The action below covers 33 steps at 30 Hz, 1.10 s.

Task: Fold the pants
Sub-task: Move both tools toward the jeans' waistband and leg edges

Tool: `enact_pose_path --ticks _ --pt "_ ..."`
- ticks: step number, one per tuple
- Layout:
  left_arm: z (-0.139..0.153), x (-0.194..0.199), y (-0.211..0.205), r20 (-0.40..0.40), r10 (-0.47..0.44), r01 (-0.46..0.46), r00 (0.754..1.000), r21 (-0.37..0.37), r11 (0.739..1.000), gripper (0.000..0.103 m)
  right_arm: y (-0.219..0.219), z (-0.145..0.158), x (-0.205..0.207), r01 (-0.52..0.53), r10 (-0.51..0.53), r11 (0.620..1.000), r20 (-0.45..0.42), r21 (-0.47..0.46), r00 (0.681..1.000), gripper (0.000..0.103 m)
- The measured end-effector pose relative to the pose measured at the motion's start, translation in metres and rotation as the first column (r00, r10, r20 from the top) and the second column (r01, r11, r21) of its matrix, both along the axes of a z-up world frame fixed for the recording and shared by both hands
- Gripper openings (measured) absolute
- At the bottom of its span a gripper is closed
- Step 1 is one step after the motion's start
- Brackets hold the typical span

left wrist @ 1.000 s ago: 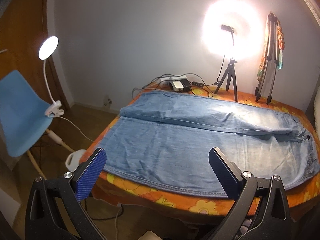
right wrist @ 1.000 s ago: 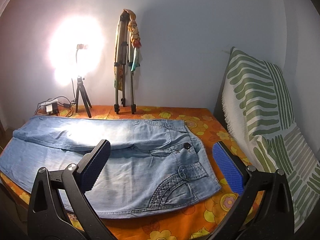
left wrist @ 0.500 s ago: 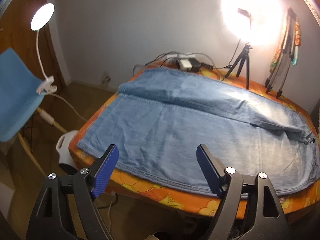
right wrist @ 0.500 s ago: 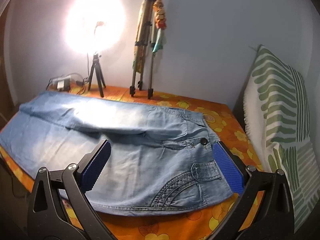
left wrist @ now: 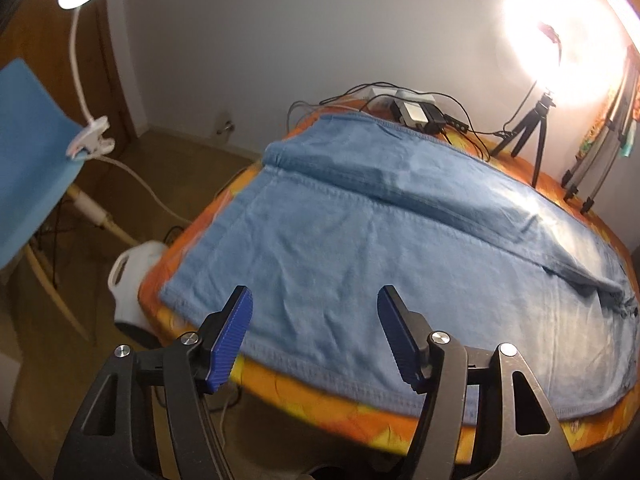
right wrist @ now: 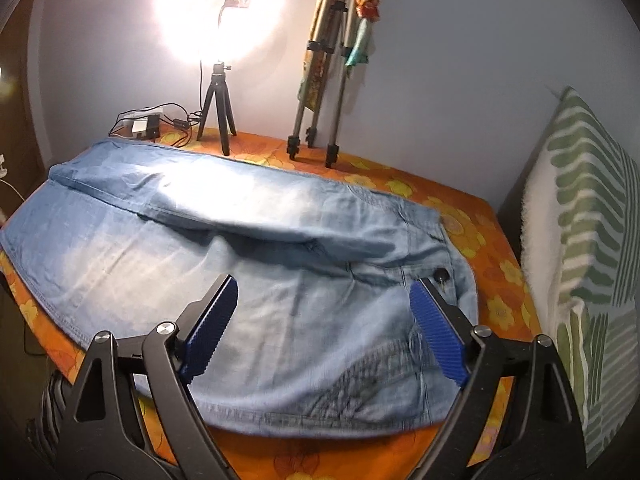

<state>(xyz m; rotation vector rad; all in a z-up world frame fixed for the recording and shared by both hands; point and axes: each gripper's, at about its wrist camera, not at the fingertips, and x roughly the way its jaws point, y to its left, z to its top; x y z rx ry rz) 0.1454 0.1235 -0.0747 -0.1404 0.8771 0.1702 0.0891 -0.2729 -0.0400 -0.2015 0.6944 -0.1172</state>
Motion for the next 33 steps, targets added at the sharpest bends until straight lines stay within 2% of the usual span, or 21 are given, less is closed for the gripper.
enact_pose_path --ticks 7,10,12,18,27,33 --pt "0.016 0.071 -0.002 0.0 -0.035 0.035 0.999 0.02 0.999 0.065 0.005 0.007 0.071 -0.096 0.096 0.995 -0.011 -0.025 0.995 0.09" --pt "0.022 0.103 -0.007 -0.009 -0.041 0.041 0.999 0.015 0.999 0.065 0.009 0.004 0.107 -0.156 0.154 0.986 -0.039 -0.051 0.987 0.082" --pt "0.024 0.124 -0.011 -0.021 -0.049 0.049 0.999 0.002 0.999 0.065 0.01 0.0 0.135 -0.194 0.191 0.979 -0.063 -0.061 0.98 0.081" --pt "0.025 0.196 -0.029 -0.074 -0.071 0.067 0.995 -0.057 0.996 0.065 0.007 -0.012 0.197 -0.281 0.279 0.96 -0.126 0.003 0.952 0.081" --pt "-0.008 0.29 -0.03 -0.16 -0.032 0.005 0.987 -0.164 0.986 0.065 -0.004 -0.042 0.247 -0.3 0.298 0.954 -0.215 0.025 0.93 0.081" --pt "-0.036 0.341 -0.025 -0.212 0.008 -0.049 0.977 -0.192 0.98 0.065 -0.006 -0.063 0.275 -0.335 0.324 0.942 -0.262 0.005 0.909 0.081"
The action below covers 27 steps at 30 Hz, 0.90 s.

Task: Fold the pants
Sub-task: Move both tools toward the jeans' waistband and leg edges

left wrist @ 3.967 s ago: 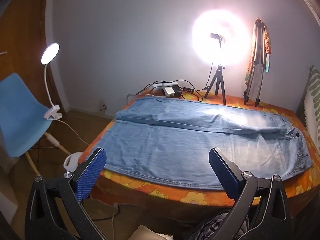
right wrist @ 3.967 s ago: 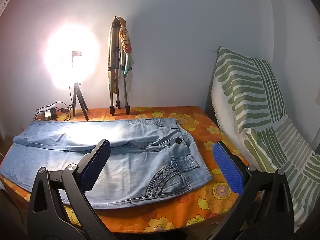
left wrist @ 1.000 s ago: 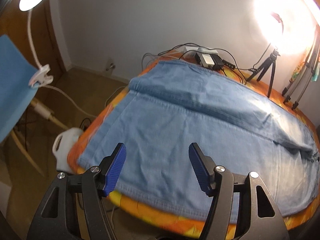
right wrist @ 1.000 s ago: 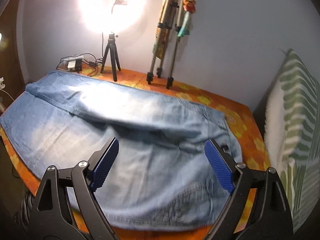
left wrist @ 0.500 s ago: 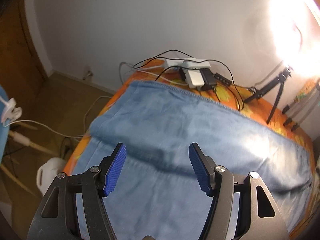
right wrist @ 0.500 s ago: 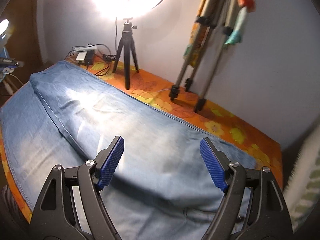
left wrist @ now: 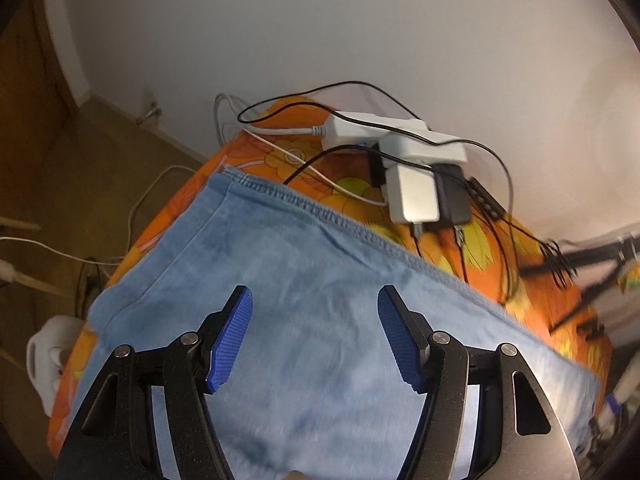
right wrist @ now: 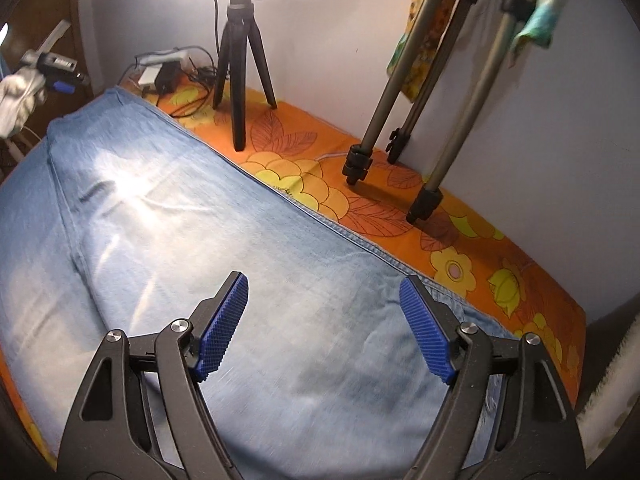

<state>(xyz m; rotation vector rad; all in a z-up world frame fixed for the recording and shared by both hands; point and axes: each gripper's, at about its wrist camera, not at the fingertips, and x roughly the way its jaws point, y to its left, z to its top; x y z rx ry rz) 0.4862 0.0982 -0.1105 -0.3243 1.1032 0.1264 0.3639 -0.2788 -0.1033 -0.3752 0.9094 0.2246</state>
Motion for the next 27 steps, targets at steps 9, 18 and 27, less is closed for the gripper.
enact_pose_path --ticks 9,18,27 --pt "-0.028 0.045 0.015 -0.027 0.121 -0.123 0.992 -0.074 0.99 0.065 0.016 -0.027 0.043 -0.083 0.084 0.996 -0.055 0.013 0.995 0.081" --pt "-0.062 0.065 0.019 -0.051 0.227 -0.231 0.973 -0.111 0.966 0.065 0.03 -0.045 0.077 -0.15 0.152 0.988 -0.102 0.034 0.983 0.081" --pt "-0.069 0.07 0.012 -0.004 0.203 -0.203 0.979 -0.022 0.979 0.058 0.039 -0.062 0.108 -0.18 0.186 0.983 -0.158 0.046 0.97 0.081"
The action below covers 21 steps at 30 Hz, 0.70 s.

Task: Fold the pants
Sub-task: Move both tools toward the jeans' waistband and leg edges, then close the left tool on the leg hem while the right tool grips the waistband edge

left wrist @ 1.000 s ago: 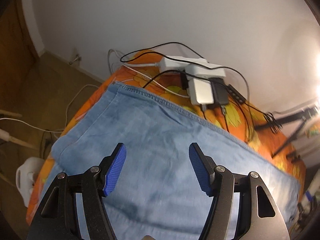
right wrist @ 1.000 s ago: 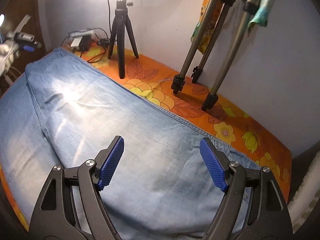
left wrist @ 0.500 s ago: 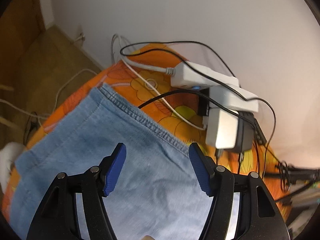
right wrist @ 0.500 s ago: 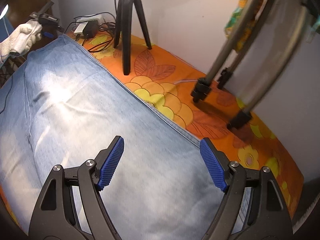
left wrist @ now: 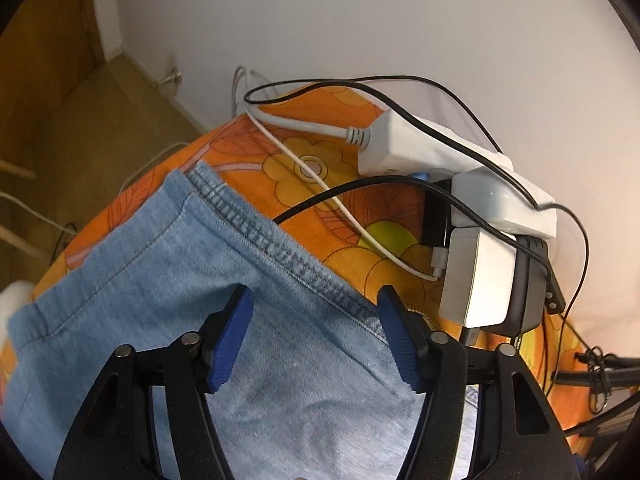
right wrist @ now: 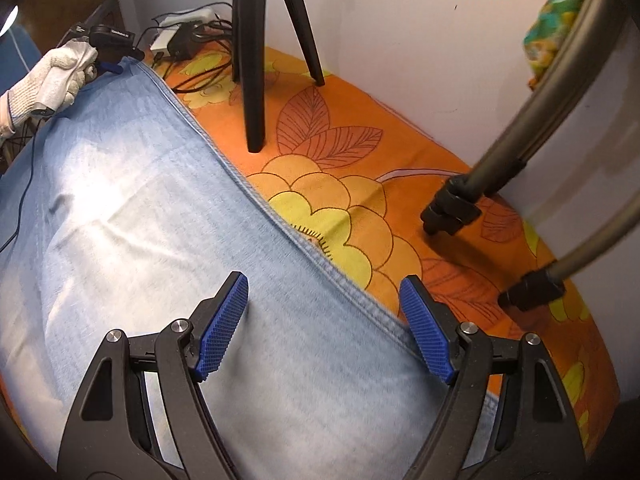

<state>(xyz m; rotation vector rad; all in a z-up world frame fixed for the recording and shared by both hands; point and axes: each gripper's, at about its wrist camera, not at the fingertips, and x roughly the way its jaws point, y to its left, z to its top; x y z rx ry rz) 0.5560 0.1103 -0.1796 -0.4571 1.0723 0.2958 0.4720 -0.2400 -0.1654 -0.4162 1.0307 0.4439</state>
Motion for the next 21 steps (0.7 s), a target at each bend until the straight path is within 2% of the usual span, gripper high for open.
enact_pose_path --ticks 2,4,7,9,10,14,17,18,19,20,21 --pt "0.0 -0.001 -0.001 0.005 -0.01 0.01 1.0 0.03 0.999 0.049 0.001 -0.003 0.005 -0.001 0.001 1.0 -0.006 -0.009 1.0 0.081" --pt "0.0 -0.002 0.002 0.012 -0.009 0.009 1.0 0.045 0.999 0.03 0.002 -0.005 0.009 -0.005 0.005 1.0 -0.018 -0.017 1.0 0.081" --pt "-0.001 -0.006 0.01 0.031 0.01 -0.011 0.999 0.026 1.0 0.013 0.003 -0.01 0.013 -0.009 0.009 1.0 -0.046 -0.005 0.999 0.081" --pt "-0.002 -0.006 0.015 0.038 0.008 -0.008 0.999 0.013 1.0 0.009 0.003 -0.012 0.012 -0.013 0.015 1.0 -0.066 0.021 0.998 0.078" --pt "-0.003 -0.006 0.018 0.046 0.002 -0.003 0.999 0.005 1.0 0.007 0.003 -0.011 0.011 -0.015 0.018 0.999 -0.073 0.033 0.997 0.071" --pt "-0.006 -0.008 0.024 0.063 0.001 0.0 0.998 -0.029 1.0 0.006 0.005 -0.009 0.006 -0.024 0.029 0.998 -0.083 0.05 0.996 0.057" --pt "-0.006 -0.013 0.031 0.077 0.017 -0.012 0.997 -0.074 0.997 0.006 0.009 -0.007 0.002 -0.033 0.035 0.999 -0.079 0.031 0.996 0.033" --pt "-0.006 -0.012 0.033 0.074 0.015 -0.009 0.997 -0.088 0.996 0.006 0.01 -0.005 0.001 -0.03 0.032 0.999 -0.078 0.022 0.996 0.017" --pt "-0.006 -0.011 0.033 0.07 0.01 -0.004 0.997 -0.097 0.995 0.008 0.011 -0.005 -0.001 -0.028 0.028 1.0 -0.069 -0.003 0.997 0.011" --pt "-0.004 -0.01 0.031 0.069 0.009 -0.002 0.998 -0.1 0.995 0.01 0.012 -0.004 -0.004 -0.029 0.028 0.999 -0.06 -0.016 0.998 0.01" --pt "-0.003 -0.009 0.03 0.068 0.009 -0.002 0.998 -0.103 0.995 0.024 0.014 -0.002 -0.008 -0.031 0.03 0.999 -0.05 -0.019 0.998 0.009"
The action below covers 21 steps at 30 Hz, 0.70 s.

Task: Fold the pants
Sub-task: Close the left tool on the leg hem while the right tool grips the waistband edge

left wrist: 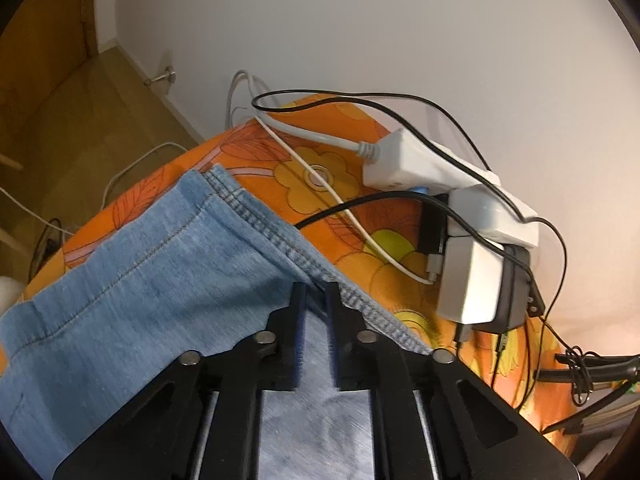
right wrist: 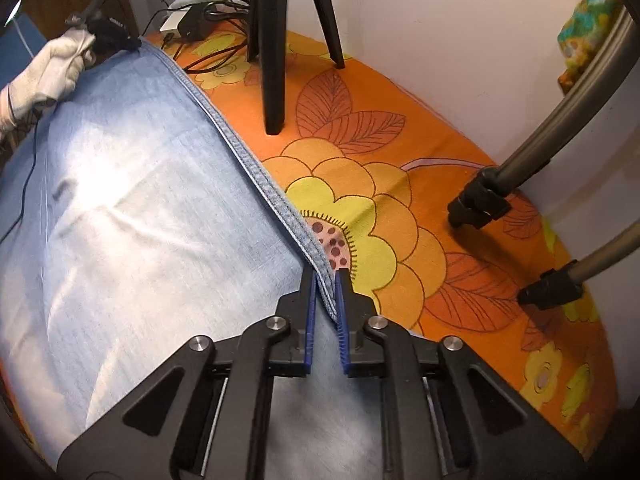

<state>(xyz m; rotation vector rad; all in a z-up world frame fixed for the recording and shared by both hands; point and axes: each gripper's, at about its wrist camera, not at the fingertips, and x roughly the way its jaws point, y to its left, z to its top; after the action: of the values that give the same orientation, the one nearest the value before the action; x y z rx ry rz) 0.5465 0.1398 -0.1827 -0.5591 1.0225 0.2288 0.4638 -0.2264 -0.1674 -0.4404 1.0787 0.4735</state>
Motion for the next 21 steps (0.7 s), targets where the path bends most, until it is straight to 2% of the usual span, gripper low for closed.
enact_pose_path --ticks 1,3,7,13,17,18,19,21 --pt "0.002 0.0 -0.001 0.006 0.002 -0.002 1.0 -0.011 1.0 0.038 0.001 0.003 -0.004 -0.002 0.002 1.0 0.008 0.002 1.0 0.008" --pt "0.006 -0.002 -0.004 0.019 0.01 -0.009 1.0 -0.03 0.999 0.042 0.004 0.011 -0.013 -0.002 0.002 1.0 0.037 0.005 0.999 0.007" --pt "0.008 0.003 -0.008 0.023 0.007 -0.006 1.0 -0.041 0.999 0.046 0.004 0.03 -0.041 -0.017 0.013 0.998 0.068 0.054 0.998 0.006" --pt "-0.008 0.01 -0.001 -0.024 0.052 -0.053 0.998 -0.05 0.997 0.046 0.009 0.041 -0.071 -0.063 0.062 0.998 0.094 0.012 0.994 0.006" --pt "-0.008 0.007 0.004 -0.017 0.072 -0.073 0.997 -0.076 0.994 0.046 0.011 0.043 -0.076 -0.074 0.073 0.997 0.096 0.004 0.993 0.006" --pt "-0.007 0.007 0.004 -0.015 0.067 -0.067 0.998 -0.067 0.996 0.043 0.012 0.043 -0.079 -0.071 0.07 0.997 0.098 0.005 0.993 0.006" --pt "-0.007 0.005 0.004 -0.008 0.066 -0.066 0.998 -0.048 0.997 0.028 0.011 0.042 -0.08 -0.068 0.067 0.998 0.101 0.007 0.993 0.006" --pt "-0.009 0.004 0.005 -0.011 0.051 -0.052 0.999 -0.033 0.998 0.011 0.011 0.041 -0.081 -0.06 0.059 0.998 0.106 0.008 0.993 0.006"
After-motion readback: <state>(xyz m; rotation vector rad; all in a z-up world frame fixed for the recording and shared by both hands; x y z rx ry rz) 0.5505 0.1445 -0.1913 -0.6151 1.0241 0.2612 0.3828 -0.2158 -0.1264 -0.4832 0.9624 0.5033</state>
